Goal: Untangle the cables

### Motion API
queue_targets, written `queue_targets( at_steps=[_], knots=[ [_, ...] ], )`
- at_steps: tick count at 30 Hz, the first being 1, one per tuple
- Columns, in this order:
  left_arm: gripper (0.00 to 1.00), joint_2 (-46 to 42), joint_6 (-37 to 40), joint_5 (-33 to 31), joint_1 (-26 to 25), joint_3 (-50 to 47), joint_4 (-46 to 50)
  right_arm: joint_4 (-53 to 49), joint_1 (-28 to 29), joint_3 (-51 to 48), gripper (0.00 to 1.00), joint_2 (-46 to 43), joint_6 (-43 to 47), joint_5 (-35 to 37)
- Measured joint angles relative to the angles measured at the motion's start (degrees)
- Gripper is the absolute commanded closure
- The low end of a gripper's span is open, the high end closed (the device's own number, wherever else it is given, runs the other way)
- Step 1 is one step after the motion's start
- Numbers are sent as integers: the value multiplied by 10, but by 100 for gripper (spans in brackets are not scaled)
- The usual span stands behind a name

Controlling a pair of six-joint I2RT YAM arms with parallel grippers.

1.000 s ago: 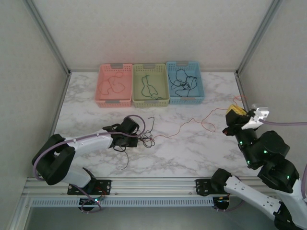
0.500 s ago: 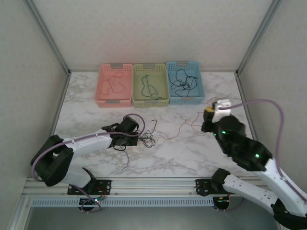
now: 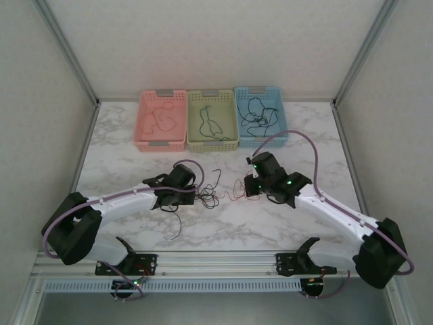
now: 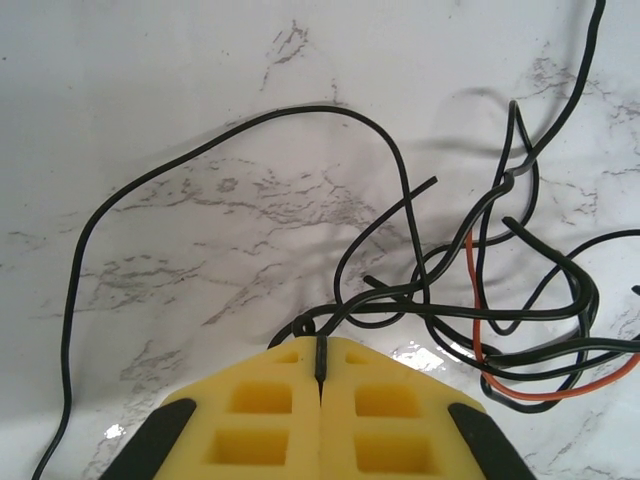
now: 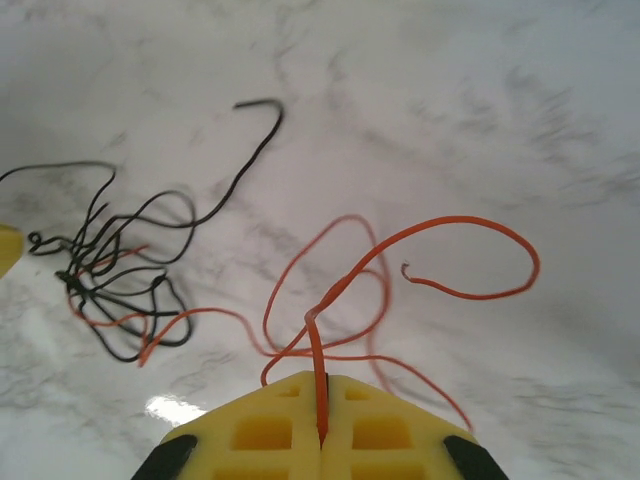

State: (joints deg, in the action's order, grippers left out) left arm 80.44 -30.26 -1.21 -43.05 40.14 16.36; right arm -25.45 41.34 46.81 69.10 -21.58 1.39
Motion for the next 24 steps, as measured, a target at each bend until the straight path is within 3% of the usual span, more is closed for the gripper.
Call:
queue_targets(
  at_steps=[12, 24],
  knots=[
    [100, 0, -4, 0, 0, -9, -12, 140, 0, -30, 68, 97, -113, -157],
    [100, -1, -4, 0, 0, -19, -16, 175, 3, -30, 57, 147, -151, -196]
  ],
)
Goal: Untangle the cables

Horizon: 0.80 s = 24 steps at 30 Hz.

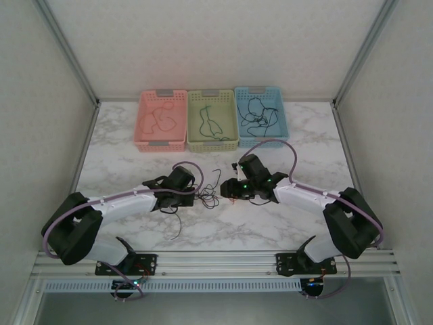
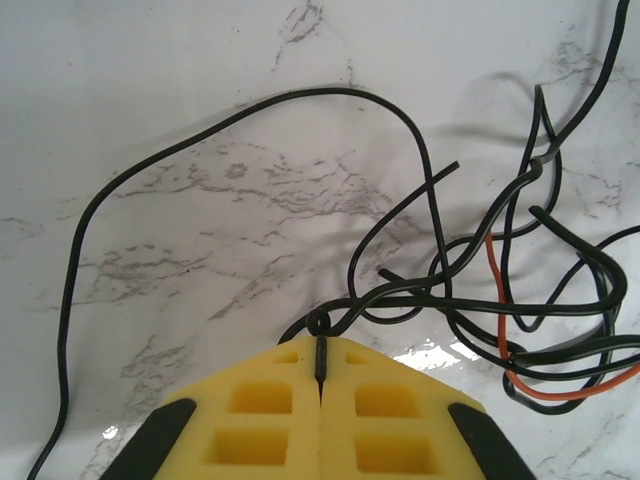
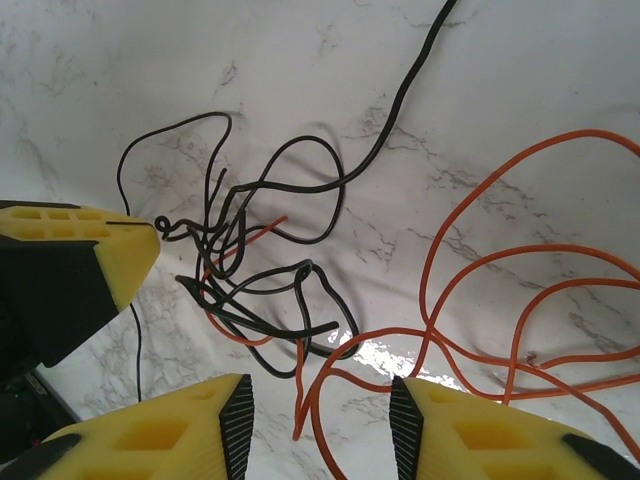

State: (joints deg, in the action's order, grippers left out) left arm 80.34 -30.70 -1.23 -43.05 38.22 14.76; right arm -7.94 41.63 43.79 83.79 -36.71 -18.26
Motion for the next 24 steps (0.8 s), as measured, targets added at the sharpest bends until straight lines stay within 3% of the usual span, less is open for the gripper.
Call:
queue_targets(
  at_steps=[8, 11, 13, 17, 24],
  knots=[
    [100, 0, 0, 0, 0, -6, -8, 5, 10, 3, 60, 48, -3, 0],
    [100, 0, -2, 0, 0, -11, -11, 5, 23, 11, 69, 63, -6, 0],
    [100, 0, -3, 0, 0, -12, -14, 6, 27, 16, 83, 68, -6, 0],
    [100, 0, -5, 0, 0, -15, -19, 9, 28, 24, 100, 69, -10, 2],
    [100, -1, -6, 0, 0, -16, -22, -29, 28, 29, 100, 23, 5, 29]
  ],
)
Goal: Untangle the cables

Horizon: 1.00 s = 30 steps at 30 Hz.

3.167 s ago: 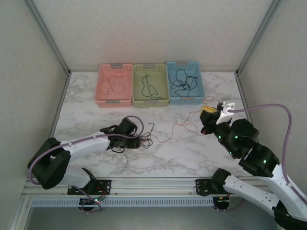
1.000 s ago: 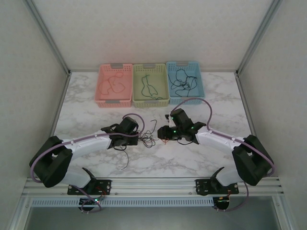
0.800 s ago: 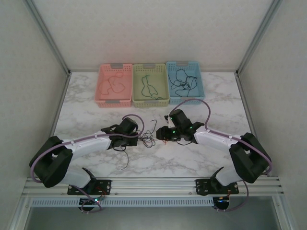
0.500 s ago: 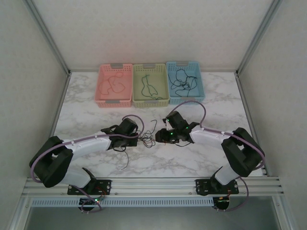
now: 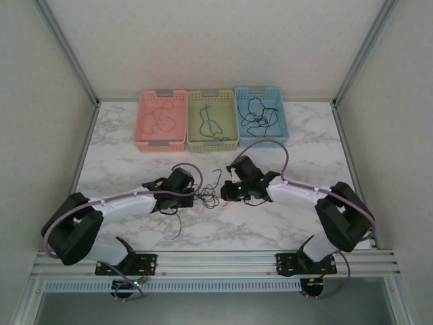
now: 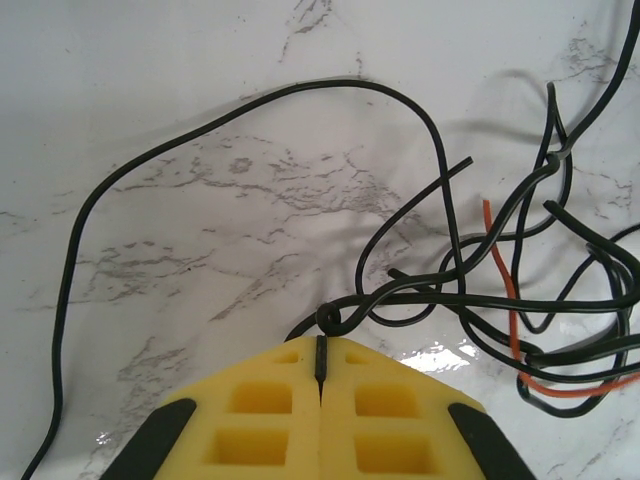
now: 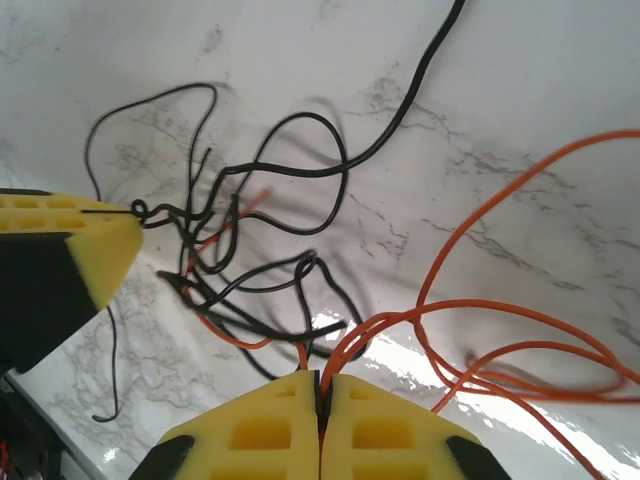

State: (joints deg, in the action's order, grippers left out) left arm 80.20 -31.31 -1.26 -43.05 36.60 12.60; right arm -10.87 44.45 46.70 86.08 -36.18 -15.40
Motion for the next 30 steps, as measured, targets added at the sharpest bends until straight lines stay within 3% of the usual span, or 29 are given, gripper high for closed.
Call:
queue_targets(
  at_steps=[5, 18, 24, 30],
  knots=[
    [100, 0, 0, 0, 0, 0, 0, -59, -14, 15, 100, -92, 29, 34],
    [100, 2, -2, -2, 0, -3, -12, -201, -162, 49, 100, -318, 83, 64],
    [100, 1, -3, -2, 0, -3, -12, -204, -186, 69, 100, -330, 80, 35],
    [100, -11, -5, -4, 0, -11, -12, -161, -186, 104, 100, -271, 43, -17]
  ],
)
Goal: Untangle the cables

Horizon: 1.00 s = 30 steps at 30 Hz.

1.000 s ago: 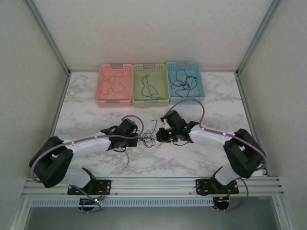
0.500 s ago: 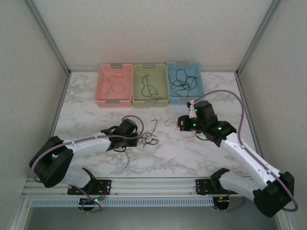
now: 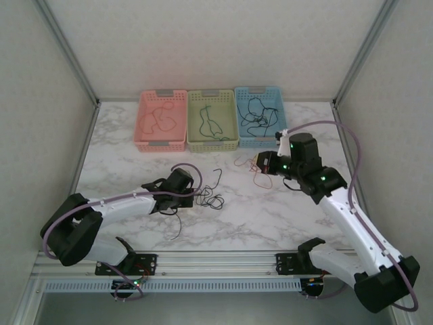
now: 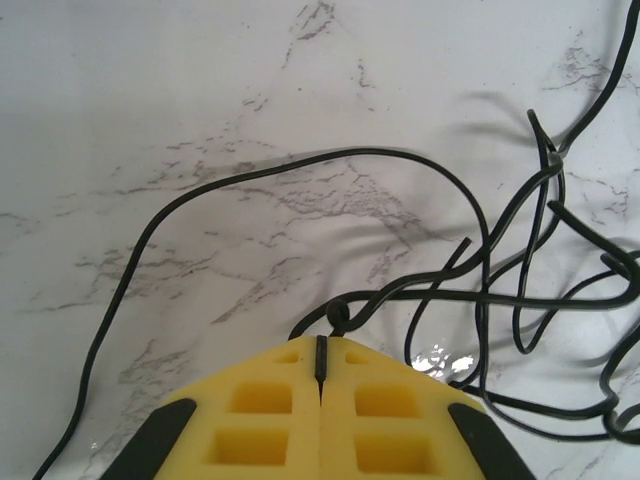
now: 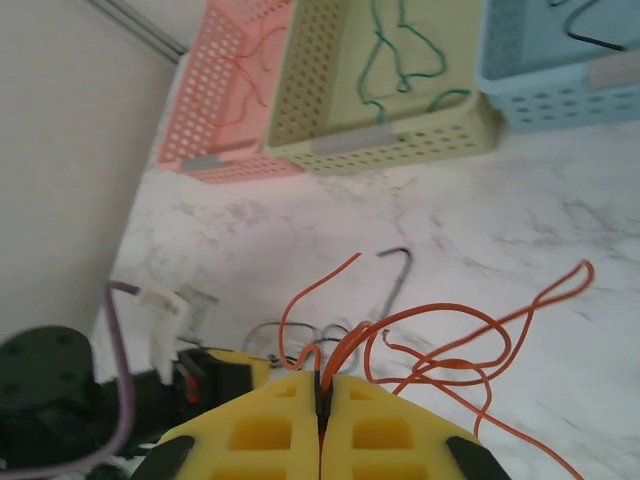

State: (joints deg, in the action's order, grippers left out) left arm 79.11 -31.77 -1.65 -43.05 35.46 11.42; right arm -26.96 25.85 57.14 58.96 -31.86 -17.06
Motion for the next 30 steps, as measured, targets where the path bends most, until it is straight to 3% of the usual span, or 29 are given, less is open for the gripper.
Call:
queue_targets(
  at_steps=[10, 20, 30],
  knots=[
    [100, -118, -5, -3, 0, -7, 32, 114, 38, 174, 100, 197, -50, -42],
    [100, -271, -28, -40, 2, -6, 110, 153, 97, 527, 100, 528, -84, -42],
    [94, -481, -38, -153, 13, 56, 263, 123, 134, 898, 100, 829, -135, -57]
  ],
)
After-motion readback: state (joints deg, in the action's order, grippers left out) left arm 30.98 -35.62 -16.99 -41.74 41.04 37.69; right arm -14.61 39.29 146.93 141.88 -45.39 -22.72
